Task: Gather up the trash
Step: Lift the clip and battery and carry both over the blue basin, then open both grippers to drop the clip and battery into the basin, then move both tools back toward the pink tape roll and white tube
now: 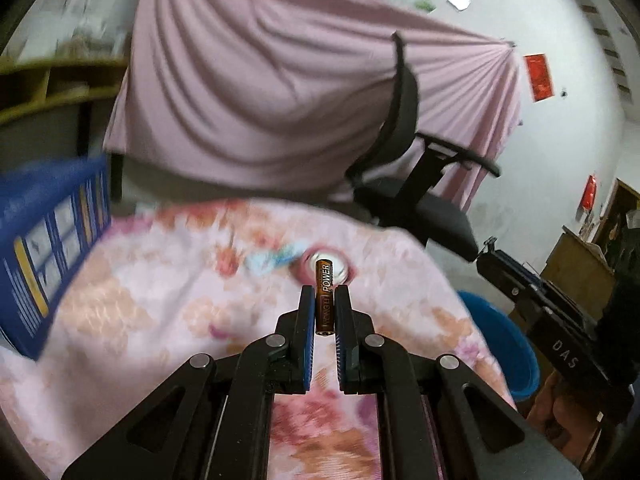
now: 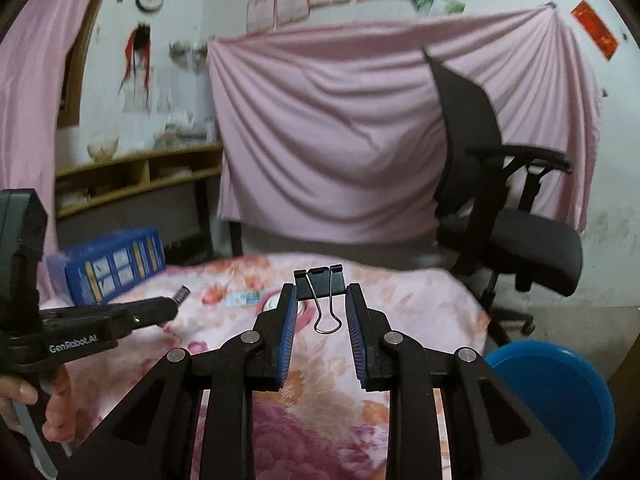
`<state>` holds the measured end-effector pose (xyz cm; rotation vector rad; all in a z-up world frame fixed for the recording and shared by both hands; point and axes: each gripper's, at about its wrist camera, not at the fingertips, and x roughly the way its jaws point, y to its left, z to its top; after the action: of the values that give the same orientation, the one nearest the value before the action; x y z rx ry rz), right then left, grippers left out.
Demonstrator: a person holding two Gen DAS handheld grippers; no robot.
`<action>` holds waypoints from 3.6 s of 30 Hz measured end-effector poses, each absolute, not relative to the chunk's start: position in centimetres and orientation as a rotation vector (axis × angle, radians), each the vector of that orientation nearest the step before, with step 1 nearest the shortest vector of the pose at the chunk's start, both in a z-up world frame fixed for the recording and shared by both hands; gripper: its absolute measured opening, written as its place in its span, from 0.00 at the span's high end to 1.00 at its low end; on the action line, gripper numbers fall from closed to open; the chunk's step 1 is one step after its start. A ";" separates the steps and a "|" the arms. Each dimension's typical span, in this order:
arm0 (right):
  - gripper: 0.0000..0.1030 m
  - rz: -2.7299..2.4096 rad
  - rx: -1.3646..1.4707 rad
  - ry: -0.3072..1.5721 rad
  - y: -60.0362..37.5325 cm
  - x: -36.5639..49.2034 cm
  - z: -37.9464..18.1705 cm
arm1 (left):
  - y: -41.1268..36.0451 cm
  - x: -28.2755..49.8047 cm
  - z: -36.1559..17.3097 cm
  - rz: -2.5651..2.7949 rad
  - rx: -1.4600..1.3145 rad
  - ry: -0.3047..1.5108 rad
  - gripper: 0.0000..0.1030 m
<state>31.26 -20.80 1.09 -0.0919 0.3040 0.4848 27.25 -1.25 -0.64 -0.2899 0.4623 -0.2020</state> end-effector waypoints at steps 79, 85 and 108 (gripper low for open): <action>0.68 0.082 0.282 0.359 -43.2 32.4 2.0 | -24.1 34.4 4.1 -0.530 -0.131 0.640 0.89; 0.62 0.084 0.271 0.327 -42.5 32.3 2.8 | -22.8 33.7 5.1 -0.507 -0.122 0.595 0.88; 0.00 0.164 0.221 0.055 -32.6 31.2 7.2 | -6.8 29.3 8.2 -0.078 -0.238 0.231 0.02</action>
<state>31.21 -32.64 7.22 0.2210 0.0548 0.1637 29.34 -6.76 8.17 -0.2379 0.2309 -0.0776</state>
